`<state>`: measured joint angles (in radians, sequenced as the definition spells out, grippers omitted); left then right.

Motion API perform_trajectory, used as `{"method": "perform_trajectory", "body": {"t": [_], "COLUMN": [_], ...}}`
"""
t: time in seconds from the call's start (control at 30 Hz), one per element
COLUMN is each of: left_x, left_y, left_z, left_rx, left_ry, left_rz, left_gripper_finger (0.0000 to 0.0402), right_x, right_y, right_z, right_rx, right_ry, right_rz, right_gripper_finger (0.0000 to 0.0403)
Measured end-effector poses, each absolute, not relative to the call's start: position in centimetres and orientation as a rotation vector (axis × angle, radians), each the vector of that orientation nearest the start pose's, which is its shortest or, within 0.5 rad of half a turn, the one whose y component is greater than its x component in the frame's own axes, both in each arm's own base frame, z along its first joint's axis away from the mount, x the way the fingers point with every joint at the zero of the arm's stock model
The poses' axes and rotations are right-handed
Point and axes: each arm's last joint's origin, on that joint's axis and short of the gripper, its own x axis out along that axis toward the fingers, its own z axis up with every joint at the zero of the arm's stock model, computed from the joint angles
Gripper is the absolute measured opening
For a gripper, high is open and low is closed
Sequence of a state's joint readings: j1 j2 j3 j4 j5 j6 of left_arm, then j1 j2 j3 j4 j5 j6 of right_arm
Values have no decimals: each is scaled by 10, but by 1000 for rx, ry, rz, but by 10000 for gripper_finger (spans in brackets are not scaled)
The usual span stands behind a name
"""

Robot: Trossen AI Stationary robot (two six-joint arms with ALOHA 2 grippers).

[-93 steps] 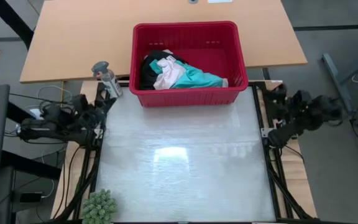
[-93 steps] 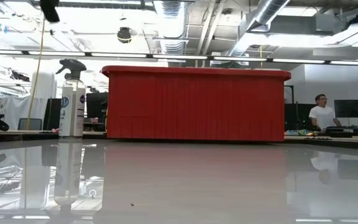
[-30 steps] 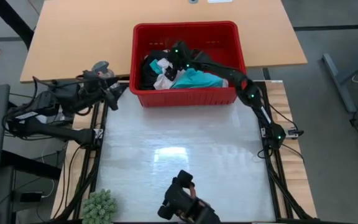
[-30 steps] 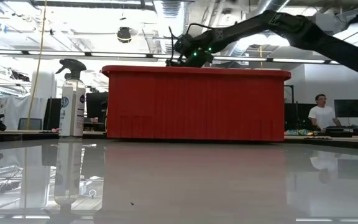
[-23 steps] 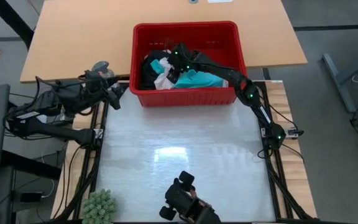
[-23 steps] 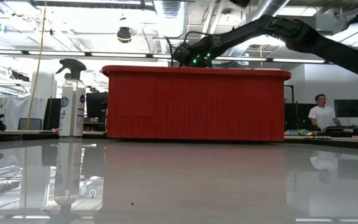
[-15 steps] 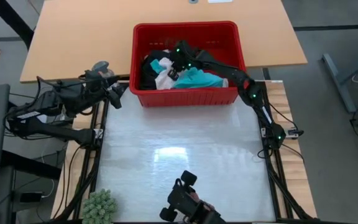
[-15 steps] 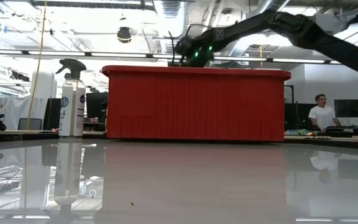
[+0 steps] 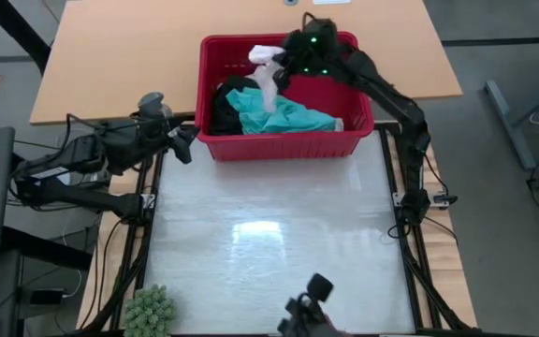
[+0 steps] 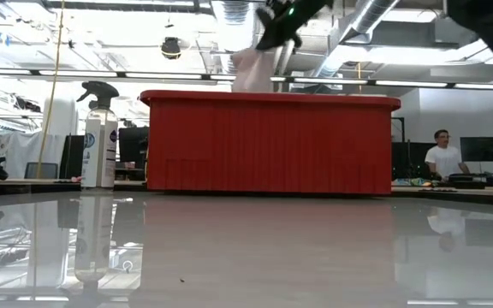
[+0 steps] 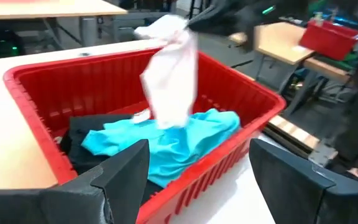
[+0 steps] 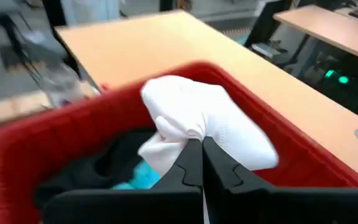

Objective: Fold Laundry from Bin
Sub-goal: Fold the white underwear

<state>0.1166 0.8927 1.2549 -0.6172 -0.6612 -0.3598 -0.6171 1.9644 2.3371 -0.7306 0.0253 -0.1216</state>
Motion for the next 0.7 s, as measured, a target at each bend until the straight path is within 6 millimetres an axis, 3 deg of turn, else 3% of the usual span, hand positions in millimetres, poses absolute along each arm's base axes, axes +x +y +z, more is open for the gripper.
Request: {"method": "perform_trajectory", "body": {"t": [0.2,0.5,0.7], "left_x": [152,146,147], "left_y": [45,53,51], "left_z": [427,429,428], "left_rx": [-284,-267,-263], "left_ry": [129,146,168], "left_rz": [814,731,637], "left_gripper_finger": [265,265,265], "right_x": [341,342,354], "right_y": [-202,-114,-70], "right_z": [466,497,479], "right_rx": [105,94,92], "right_ry": [415,351,516], "right_rz": [-383,-153,-140], "right_gripper_finger": [19,19,19]}}
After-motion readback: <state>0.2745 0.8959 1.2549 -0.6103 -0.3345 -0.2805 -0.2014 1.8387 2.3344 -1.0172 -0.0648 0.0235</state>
